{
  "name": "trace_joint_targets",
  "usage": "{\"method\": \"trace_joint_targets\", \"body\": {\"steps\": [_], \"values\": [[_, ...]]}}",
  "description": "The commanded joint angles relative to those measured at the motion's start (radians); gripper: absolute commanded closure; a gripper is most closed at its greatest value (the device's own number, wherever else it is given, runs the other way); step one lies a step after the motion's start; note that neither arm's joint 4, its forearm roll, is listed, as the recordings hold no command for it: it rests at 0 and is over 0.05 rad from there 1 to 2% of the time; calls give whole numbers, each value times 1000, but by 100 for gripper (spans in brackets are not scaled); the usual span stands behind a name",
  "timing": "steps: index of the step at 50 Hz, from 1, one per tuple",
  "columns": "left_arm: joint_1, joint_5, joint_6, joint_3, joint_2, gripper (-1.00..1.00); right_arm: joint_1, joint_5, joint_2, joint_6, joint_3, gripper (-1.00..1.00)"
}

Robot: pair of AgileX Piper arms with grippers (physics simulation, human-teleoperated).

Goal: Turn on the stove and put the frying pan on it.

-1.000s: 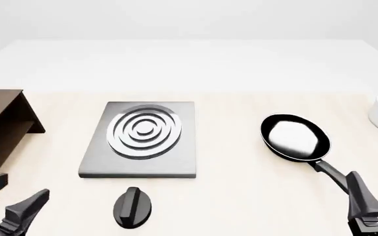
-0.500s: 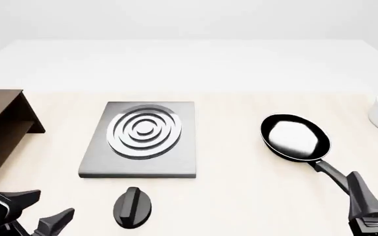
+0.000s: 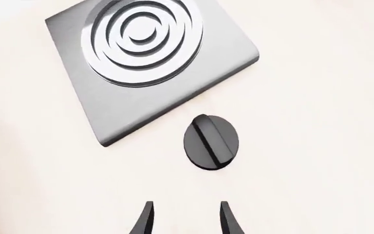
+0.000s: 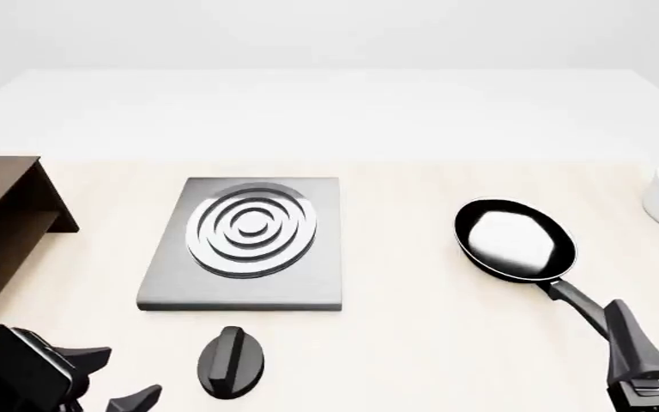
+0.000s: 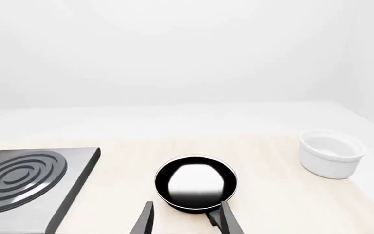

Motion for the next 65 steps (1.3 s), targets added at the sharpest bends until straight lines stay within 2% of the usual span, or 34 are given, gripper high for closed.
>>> {"method": "trace_joint_targets", "body": {"steps": [1,18,33,37,38,65], "values": [[-40,-97,6,35,78,-100,0,-1,5,-3,0,-100],[-82,-206,-2,65,170,-100,-2,-1,7,-7,1,-100],[-127,-351,-16,89,302,-100,-3,-14,25,-9,1,-100],[-152,-383,-22,82,337,-100,-3,-33,43,-9,1,-100],[-187,-440,-34,80,398,-100,-4,-23,34,-11,0,-100],[-212,-592,-40,123,537,-100,-6,-2,11,-10,-1,-100]]}}
